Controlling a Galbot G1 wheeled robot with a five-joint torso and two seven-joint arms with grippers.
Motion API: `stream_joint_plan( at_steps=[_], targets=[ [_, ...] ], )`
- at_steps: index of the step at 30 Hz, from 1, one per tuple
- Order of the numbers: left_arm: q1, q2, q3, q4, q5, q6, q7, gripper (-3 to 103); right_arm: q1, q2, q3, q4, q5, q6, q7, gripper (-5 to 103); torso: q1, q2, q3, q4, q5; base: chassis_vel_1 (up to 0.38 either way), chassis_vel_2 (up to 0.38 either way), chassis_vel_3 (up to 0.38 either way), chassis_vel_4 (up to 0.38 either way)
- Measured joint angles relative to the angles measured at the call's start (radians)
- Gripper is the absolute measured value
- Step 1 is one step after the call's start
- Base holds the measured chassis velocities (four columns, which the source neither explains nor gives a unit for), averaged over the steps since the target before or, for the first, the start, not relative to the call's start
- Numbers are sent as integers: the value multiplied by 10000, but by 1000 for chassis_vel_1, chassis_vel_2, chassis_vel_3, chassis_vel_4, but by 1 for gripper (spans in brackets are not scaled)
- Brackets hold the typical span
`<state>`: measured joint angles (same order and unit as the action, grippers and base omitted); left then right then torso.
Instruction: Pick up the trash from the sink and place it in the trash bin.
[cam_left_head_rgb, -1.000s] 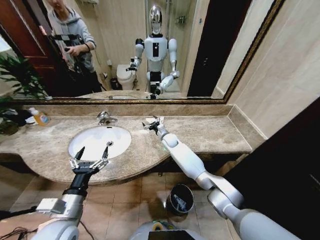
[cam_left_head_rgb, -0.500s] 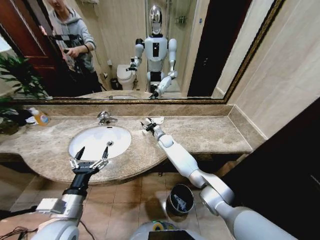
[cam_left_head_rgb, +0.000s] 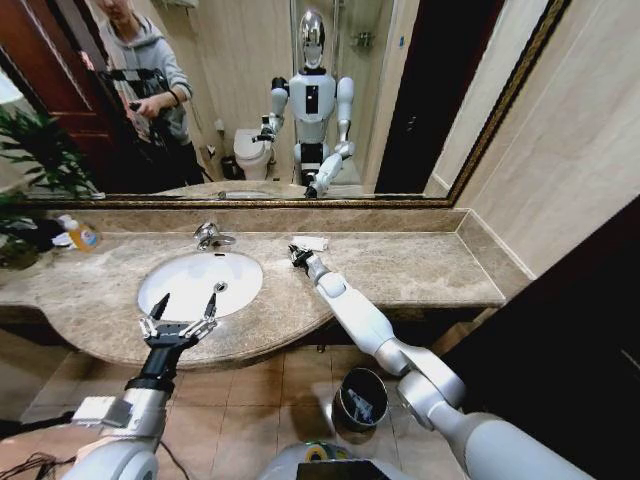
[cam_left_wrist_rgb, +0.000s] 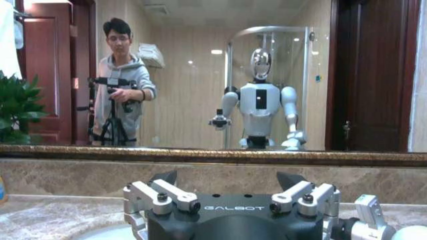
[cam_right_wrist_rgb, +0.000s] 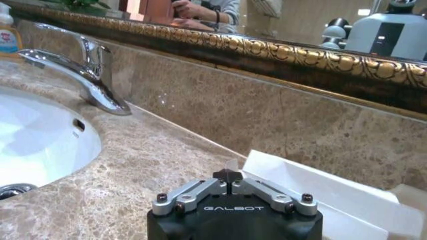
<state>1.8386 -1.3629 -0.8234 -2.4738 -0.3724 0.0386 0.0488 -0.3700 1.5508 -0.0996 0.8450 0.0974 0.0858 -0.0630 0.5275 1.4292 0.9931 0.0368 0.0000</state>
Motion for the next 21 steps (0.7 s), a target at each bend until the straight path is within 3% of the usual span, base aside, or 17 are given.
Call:
stream_joint_plan(
  at_steps=[10, 14, 15, 18, 19, 21],
  targets=[
    [0, 0, 0, -1, 0, 0, 0, 100, -375, -680, -8, 1335, 235, 64, 199, 0, 0, 0, 0, 1, 1, 0, 0, 0, 0],
    [0, 0, 0, 0, 0, 0, 0, 100, -1451, -1955, 509, 3764, 483, 132, 460, 0, 0, 0, 0, 2, 3, 0, 0, 0, 0],
    [0, 0, 0, 0, 0, 0, 0, 100, -1451, -1955, 509, 3764, 483, 132, 460, 0, 0, 0, 0, 2, 3, 0, 0, 0, 0],
    [1, 1, 0, 0, 0, 0, 0, 100, -2487, -3028, 1500, 5427, 208, 399, 502, 0, 0, 0, 0, 1, 3, 0, 0, 0, 0],
    [1, 1, 0, 0, 0, 0, 0, 100, -2487, -3028, 1500, 5427, 208, 399, 502, 0, 0, 0, 0, 1, 3, 0, 0, 0, 0],
    [0, 0, 1, 0, 0, 0, 4, 100, -3467, -3679, 2267, 6602, 184, 503, 681, 0, 0, 0, -2, 0, 1, 0, 0, 0, 0]
  ],
)
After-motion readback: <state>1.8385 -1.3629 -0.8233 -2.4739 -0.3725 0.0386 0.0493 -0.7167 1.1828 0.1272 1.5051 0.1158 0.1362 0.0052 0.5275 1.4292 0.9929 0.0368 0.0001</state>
